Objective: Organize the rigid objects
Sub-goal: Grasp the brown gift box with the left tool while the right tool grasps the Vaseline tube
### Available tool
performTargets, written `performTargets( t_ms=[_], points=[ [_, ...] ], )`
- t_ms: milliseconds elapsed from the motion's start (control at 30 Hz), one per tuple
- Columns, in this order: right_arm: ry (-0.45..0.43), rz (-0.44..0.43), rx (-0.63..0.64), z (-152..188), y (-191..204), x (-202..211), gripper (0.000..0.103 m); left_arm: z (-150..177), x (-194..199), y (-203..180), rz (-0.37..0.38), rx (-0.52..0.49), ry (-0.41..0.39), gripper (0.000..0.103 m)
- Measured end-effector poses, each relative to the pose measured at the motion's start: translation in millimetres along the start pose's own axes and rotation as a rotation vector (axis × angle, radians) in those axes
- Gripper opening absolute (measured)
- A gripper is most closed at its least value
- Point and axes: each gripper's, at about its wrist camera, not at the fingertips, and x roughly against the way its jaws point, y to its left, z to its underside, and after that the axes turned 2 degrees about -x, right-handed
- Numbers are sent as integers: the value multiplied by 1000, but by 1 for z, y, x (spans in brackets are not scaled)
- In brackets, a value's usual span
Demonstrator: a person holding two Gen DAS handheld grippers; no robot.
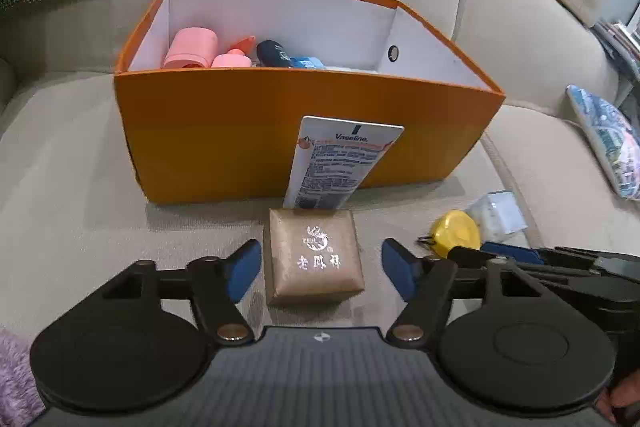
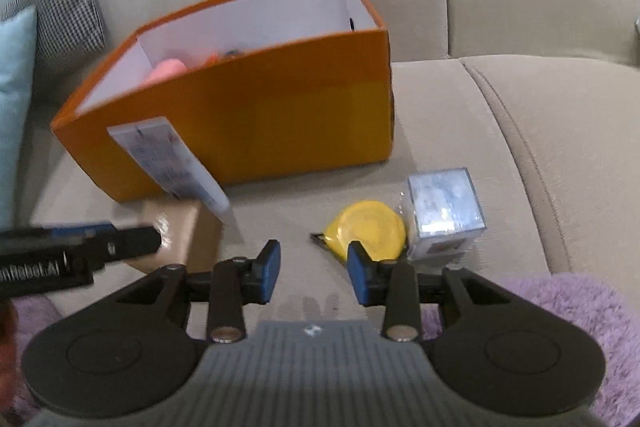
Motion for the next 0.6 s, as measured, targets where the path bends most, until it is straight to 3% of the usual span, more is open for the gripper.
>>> performTargets(
  t_ms=[100,400,533,600],
  points=[
    [-30,-22,-30,-2,-5,-2,44,5,-10,-5,-22,-25,9,83],
    [-33,-43,-67,-5,-9,-15,45,12,-31,-17,-87,-93,8,83],
    [-33,-47,-52,-6,-6,-17,45,12,-35,-15,-93,-110,9,71],
    [-39,-59,-42,-6,-3,-17,45,12,-35,-13,-83,-107,6,70]
  ],
)
